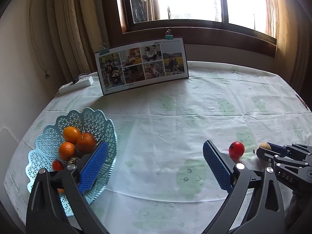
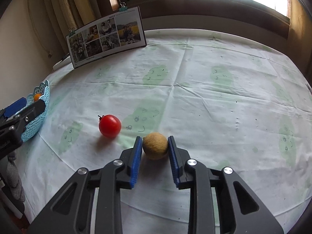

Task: Organize fruits
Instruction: 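Grasp the tan round fruit with the right tool while left grasps a red tomato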

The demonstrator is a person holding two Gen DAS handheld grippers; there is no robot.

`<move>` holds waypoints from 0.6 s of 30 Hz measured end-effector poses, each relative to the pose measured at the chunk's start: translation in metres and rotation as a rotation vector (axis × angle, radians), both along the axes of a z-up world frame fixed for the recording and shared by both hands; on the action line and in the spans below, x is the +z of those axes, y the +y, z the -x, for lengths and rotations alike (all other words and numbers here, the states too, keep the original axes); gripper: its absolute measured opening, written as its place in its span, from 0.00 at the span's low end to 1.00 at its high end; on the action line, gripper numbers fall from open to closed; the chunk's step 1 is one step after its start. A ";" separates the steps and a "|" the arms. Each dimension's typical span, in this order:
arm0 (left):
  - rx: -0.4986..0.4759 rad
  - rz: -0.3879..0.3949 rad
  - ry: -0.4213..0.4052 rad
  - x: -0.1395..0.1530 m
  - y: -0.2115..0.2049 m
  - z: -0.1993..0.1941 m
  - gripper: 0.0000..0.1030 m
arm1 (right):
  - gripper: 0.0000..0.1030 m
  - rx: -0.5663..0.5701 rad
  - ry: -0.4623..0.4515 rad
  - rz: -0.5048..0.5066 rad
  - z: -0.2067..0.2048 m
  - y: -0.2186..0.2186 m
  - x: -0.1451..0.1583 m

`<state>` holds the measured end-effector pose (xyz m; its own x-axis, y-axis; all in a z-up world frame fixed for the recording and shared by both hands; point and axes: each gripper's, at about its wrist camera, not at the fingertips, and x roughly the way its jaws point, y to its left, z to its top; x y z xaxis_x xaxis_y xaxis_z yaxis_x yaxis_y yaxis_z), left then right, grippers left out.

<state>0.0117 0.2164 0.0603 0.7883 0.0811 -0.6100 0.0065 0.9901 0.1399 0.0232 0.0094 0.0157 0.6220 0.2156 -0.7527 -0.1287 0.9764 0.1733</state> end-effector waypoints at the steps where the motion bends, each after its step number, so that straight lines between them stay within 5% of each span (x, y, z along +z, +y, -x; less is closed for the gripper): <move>1: -0.005 0.000 0.004 -0.001 -0.002 -0.001 0.96 | 0.26 -0.009 -0.005 -0.006 0.000 -0.002 0.001; 18: -0.197 0.009 0.093 -0.025 -0.072 -0.020 0.96 | 0.26 -0.132 -0.080 -0.098 0.003 -0.043 0.016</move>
<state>0.0320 0.1444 0.0349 0.7286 -0.0746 -0.6809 0.2123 0.9697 0.1209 0.0199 -0.0336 0.0313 0.7066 0.1982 -0.6793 -0.0180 0.9647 0.2627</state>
